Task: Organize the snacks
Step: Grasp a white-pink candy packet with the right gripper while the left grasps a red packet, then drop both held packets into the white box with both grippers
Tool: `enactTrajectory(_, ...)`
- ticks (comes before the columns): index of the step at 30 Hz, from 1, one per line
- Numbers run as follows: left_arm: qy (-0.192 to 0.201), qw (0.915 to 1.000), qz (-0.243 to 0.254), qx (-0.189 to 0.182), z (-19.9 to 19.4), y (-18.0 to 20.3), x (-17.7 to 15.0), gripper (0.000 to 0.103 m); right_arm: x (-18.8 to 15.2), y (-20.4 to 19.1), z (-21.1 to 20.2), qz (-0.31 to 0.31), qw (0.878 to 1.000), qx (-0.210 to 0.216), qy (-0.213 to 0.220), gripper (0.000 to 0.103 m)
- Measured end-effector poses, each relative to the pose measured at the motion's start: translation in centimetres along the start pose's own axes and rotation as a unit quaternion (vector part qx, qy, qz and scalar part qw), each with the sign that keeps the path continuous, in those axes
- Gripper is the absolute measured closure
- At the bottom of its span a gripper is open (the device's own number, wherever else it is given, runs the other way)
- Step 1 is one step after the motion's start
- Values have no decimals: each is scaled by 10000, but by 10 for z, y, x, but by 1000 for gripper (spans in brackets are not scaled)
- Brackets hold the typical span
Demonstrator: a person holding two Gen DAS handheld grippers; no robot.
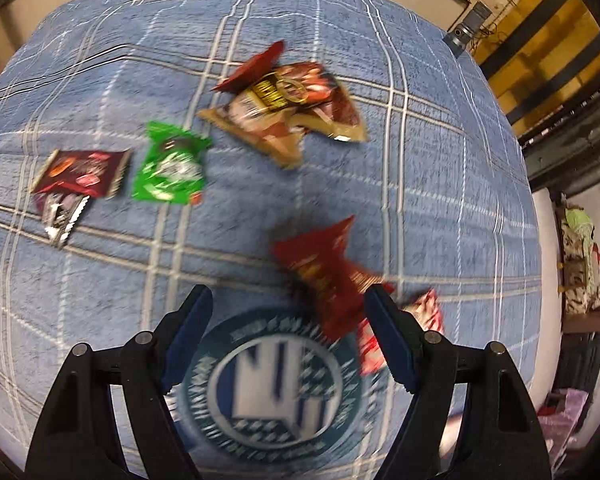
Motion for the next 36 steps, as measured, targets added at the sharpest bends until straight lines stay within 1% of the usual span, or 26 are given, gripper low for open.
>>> enactTrajectory(2,-44,10000,-39,0,5,8,1,25,0,1,-1,31,9999,122,20,52)
enactTrajectory(7,-90,9998,-175,72,21,16,-2,25,0,1,-1,70,9996,277,36,51)
enactTrajectory(8,34,9998,-158,118,18,19,0,25,0,1,-1,74,9996,286,38,50)
enactTrajectory(10,111,9998,-74,142,18,22,1,28,1,1,-1,83,9995,305,42,50)
enactTrajectory(12,265,9993,49,256,17,22,2,52,-1,1,-2,97,9994,324,50,50)
enactTrajectory(13,337,9986,143,376,16,22,2,58,-1,1,-2,112,9994,337,55,50)
enactTrajectory(14,382,9980,222,457,16,21,1,69,0,1,-2,122,9994,330,62,50)
enactTrajectory(15,401,9977,296,455,16,19,0,70,-1,1,-3,125,9993,332,64,50)
enactTrajectory(17,374,9981,370,332,14,12,-2,72,-1,1,-3,115,9994,317,60,50)
enactTrajectory(21,341,9974,587,255,6,-15,-19,73,-1,1,-2,85,9996,283,43,50)
enactTrajectory(27,368,9963,780,56,-10,-67,-63,73,-1,-6,1,-114,9999,53,-51,50)
enactTrajectory(29,449,9953,861,-2,-20,-89,-81,73,-3,-10,1,-193,9998,67,-67,52)
enactTrajectory(31,542,9940,954,-6,-33,-108,-101,73,-6,-14,0,-261,9994,201,-78,53)
enactTrajectory(33,667,9924,1030,11,-45,-126,-115,73,-10,-19,-4,-186,9992,353,-73,55)
enactTrajectory(36,866,9900,1115,-40,-59,-149,-130,73,-15,-29,-7,113,9937,1103,-159,56)
Point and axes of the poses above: each gripper's, at about its wrist camera, not at the fingertips, and z roughly the way its jaws point, y to its right, x to its top, the point moved 3 cm from there along z, roughly the way its jaws point, and after that the axes turned 10 degrees about x, right-handed, at the moved point
